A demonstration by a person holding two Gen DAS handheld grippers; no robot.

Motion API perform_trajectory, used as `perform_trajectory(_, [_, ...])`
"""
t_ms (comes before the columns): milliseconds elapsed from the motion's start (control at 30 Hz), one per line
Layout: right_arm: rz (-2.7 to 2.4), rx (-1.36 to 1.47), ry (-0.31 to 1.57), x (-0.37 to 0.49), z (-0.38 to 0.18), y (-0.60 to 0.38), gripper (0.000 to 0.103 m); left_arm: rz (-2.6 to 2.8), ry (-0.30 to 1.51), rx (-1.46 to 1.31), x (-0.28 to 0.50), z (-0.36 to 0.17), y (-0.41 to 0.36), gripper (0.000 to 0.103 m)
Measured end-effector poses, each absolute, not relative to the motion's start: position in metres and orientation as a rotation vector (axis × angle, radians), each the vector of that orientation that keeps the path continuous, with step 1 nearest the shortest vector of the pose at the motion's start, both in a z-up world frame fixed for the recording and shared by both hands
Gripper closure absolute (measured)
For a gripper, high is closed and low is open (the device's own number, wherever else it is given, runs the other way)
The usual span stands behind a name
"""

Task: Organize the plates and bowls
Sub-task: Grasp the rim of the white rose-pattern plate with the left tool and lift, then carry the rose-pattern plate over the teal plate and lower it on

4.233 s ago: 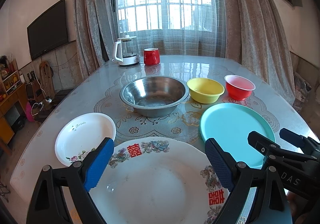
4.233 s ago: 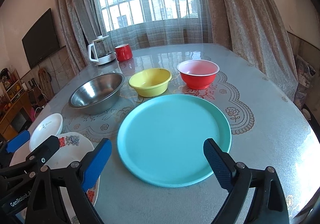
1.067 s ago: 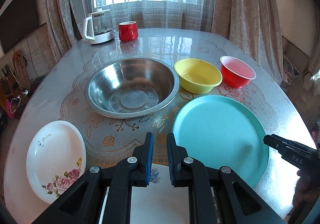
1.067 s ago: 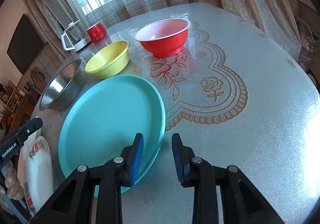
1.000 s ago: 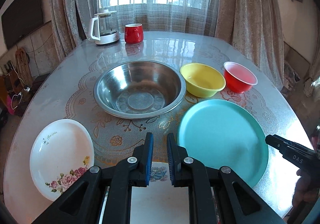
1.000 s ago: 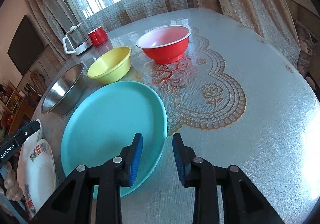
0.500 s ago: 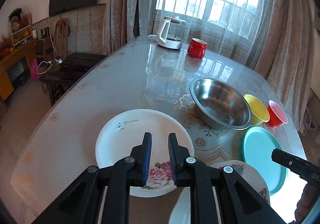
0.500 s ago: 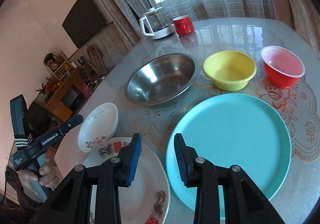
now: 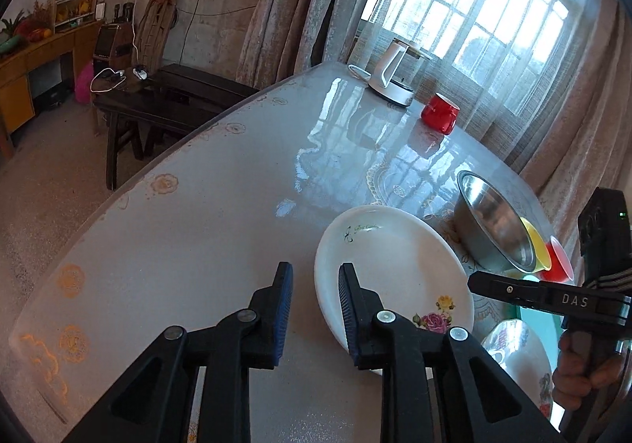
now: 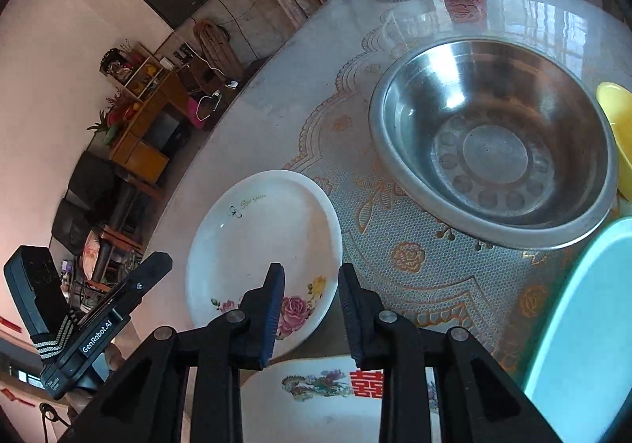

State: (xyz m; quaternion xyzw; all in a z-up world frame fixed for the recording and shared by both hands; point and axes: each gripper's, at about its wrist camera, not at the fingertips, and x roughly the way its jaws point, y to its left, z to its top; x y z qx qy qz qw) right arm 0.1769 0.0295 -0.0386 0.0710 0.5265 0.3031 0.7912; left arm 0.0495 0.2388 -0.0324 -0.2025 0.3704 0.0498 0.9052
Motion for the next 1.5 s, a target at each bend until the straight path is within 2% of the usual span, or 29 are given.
perform_trajectory(167, [0.59,0.116,1.158,0.192,-0.053,0.039,0.076,0.07,0.774,-0.444,0.056,-0.043,0.244,0.079])
perform_trajectory(467, [0.57,0.11,1.185,0.199,-0.062,0.047,0.088,-0.01,0.824,-0.418,0.07,-0.055,0.234,0.079])
perform_trajectory(533, [0.579,0.1,1.182,0.199,-0.06,0.052,0.089,-0.02,0.837,-0.409,0.073,-0.058,0.231,0.08])
perform_trajectory(600, [0.581,0.087,1.179,0.197,-0.06,0.057,0.09,-0.034,0.844,-0.396,0.074,-0.061,0.228,0.086])
perform_trajectory(767, [0.58,0.104,1.176,0.199,-0.061,0.057,0.09,-0.008,0.84,-0.362,0.072,-0.058,0.224,0.086])
perform_trajectory(1167, [0.628,0.196,1.054,0.174,-0.023,0.006,0.089,-0.048,0.767,-0.304,0.067,-0.013,0.2,0.086])
perform_trajectory(1500, [0.54,0.313,0.925,0.145,0.014,-0.093,0.089,-0.194,0.742,-0.18,0.086,0.025,0.11,0.086])
